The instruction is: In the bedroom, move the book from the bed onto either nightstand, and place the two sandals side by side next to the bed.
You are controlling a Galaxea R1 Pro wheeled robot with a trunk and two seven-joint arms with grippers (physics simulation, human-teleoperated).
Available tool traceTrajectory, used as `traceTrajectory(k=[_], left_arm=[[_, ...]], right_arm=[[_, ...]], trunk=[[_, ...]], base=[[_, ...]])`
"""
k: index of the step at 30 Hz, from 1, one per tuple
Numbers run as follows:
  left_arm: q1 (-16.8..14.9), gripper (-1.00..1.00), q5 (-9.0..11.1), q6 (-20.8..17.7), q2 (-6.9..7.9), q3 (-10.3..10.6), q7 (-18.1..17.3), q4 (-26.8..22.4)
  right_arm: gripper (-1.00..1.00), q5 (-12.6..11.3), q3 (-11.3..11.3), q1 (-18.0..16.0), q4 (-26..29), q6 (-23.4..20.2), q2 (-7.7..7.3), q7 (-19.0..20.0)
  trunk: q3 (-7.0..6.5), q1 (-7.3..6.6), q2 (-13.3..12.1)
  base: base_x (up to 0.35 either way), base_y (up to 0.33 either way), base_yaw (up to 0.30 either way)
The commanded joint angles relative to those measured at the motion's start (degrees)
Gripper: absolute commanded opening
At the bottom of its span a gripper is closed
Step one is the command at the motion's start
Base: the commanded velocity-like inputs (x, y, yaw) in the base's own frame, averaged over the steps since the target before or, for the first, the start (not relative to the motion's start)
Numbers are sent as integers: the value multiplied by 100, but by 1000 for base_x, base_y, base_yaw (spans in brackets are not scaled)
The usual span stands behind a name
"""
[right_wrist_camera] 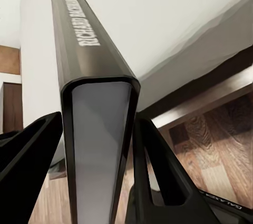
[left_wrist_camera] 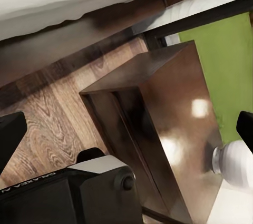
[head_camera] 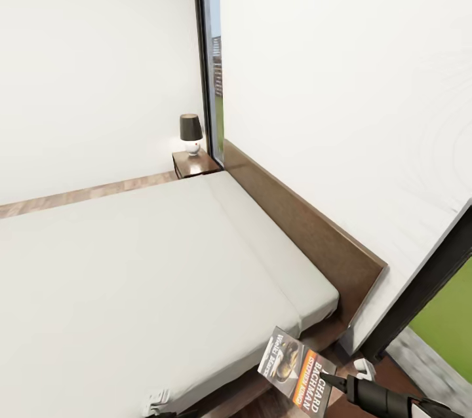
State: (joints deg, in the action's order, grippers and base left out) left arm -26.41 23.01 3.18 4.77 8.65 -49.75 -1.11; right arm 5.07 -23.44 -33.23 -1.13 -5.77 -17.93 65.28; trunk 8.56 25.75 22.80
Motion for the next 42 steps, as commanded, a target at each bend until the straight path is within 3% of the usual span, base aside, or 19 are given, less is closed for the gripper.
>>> traceTrajectory(k=[1,42], left_arm=[[-5,100,36,33,-3,49,-11,5],[31,100,28,33,-20,49,-9,5]], right_arm=[[-100,45,-56,-8,-10,-50,-1,12],[-100,46,-56,-10,-10,-47,9,-33]], trunk=[[3,4,12],[-376,4,12]], base=[[0,0,0],[0,0,0]])
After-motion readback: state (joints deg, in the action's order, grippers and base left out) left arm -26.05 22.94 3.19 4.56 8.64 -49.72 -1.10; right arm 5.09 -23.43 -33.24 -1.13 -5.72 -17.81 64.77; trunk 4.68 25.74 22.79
